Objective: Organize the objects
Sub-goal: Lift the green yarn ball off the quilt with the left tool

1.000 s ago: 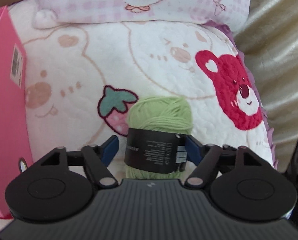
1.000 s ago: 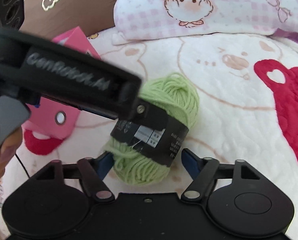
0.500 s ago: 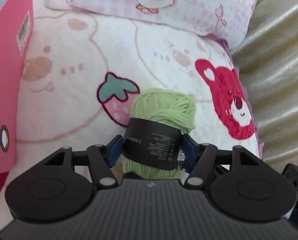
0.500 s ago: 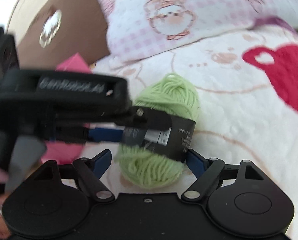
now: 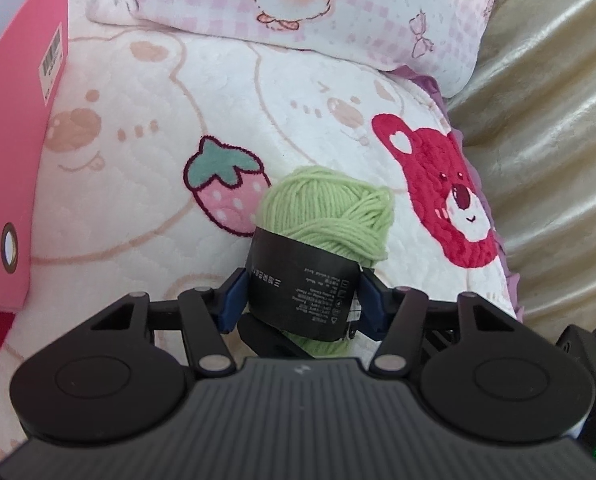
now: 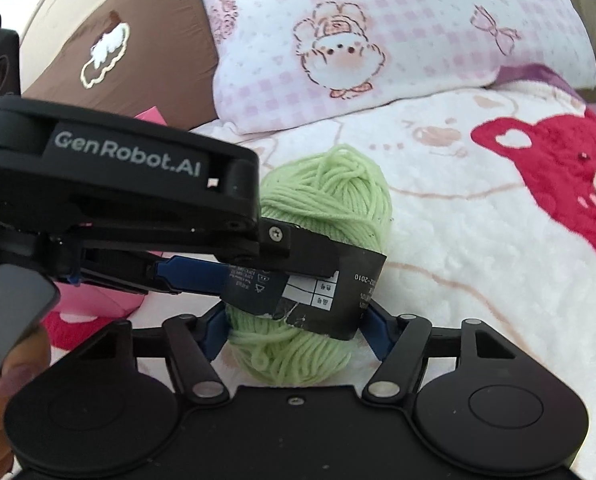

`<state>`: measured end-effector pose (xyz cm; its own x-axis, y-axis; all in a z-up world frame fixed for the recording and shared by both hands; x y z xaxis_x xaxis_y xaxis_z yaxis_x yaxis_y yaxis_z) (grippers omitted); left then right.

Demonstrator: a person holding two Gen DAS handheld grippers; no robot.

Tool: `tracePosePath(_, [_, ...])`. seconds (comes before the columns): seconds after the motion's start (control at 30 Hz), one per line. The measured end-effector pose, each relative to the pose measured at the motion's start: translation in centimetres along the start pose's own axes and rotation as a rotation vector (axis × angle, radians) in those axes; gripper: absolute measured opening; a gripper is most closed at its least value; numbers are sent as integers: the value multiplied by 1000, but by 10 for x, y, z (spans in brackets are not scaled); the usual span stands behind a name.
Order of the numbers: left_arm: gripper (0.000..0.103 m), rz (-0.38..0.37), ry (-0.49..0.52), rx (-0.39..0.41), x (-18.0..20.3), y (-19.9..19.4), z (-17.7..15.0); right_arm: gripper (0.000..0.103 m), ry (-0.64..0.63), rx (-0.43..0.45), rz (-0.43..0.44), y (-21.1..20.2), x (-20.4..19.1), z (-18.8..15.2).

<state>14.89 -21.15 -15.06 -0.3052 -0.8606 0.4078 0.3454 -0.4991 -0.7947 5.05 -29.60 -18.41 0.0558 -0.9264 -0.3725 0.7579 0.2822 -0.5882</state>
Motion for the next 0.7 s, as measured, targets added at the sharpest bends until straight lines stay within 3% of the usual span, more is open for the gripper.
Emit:
tracePosePath(0.23, [56, 0, 27, -6, 4, -21, -13, 69, -5, -53, 29, -19, -8, 1])
tracePosePath(0.7, [56, 7, -16, 1, -11, -71, -38, 69, -11, -143, 58, -44, -47, 0])
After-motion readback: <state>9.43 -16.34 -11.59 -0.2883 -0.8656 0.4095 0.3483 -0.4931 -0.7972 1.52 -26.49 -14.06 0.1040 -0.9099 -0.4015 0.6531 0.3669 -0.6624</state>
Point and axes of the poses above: each gripper's, at about its wrist camera, not at the fingertips, and y roughly the way its jaws point, x to its right, z to its top, the point moved 4 cm from there along y, roughly the way its jaws point, and after that the axes turned 7 degrees about z, right-handed, at the moved point
